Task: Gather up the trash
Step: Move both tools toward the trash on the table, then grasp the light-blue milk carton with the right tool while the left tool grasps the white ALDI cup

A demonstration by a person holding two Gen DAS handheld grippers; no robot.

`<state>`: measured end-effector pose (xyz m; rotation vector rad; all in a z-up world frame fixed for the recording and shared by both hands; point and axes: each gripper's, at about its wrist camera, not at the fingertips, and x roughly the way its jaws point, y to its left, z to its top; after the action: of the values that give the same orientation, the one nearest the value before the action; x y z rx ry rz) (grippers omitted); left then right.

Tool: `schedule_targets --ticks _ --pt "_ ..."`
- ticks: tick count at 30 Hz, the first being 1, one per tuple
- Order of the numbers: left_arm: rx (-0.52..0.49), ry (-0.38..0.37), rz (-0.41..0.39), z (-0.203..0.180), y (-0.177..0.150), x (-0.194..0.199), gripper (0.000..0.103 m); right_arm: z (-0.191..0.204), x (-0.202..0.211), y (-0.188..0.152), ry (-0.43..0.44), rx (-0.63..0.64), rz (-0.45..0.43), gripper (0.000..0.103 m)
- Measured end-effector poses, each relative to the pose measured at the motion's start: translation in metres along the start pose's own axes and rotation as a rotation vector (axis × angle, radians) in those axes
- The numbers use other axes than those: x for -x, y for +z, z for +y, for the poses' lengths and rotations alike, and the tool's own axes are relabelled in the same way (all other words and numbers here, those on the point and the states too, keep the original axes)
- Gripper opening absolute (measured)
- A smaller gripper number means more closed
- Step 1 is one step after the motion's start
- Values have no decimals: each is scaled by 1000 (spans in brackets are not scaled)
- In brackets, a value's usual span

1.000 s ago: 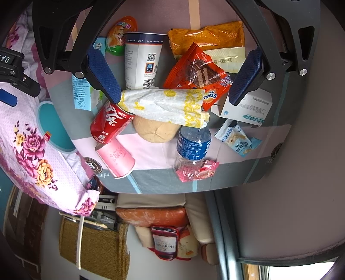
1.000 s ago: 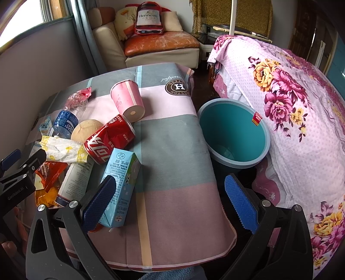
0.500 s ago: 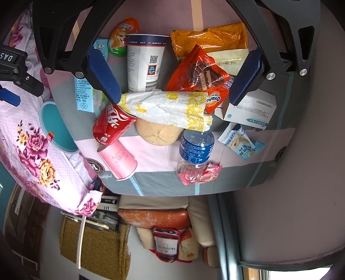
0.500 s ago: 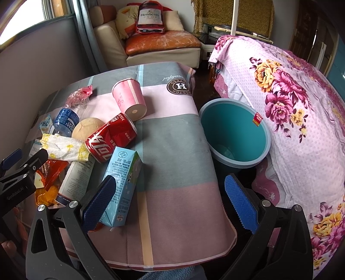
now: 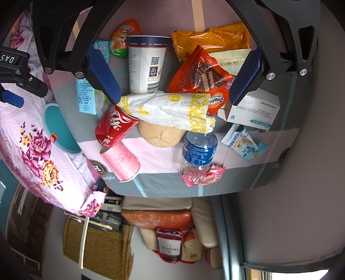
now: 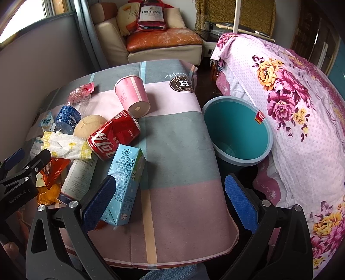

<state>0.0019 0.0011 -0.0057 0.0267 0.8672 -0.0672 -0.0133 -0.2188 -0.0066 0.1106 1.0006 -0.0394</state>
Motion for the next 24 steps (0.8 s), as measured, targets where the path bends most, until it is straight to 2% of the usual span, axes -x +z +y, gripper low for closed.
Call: schedule_targets --ticks 5,9,20,24 --pt "-9 -20 30 0 -3 -5 100 6 -2 3 9 7 17 97" --pt "-21 -68 75 1 -6 -11 100 12 -7 7 32 10 43 97" --pt "-38 -102 155 16 -17 -24 100 37 -48 11 145 -2 189 97" --pt "-75 -141 185 11 -20 -26 100 46 -61 11 181 0 221 88"
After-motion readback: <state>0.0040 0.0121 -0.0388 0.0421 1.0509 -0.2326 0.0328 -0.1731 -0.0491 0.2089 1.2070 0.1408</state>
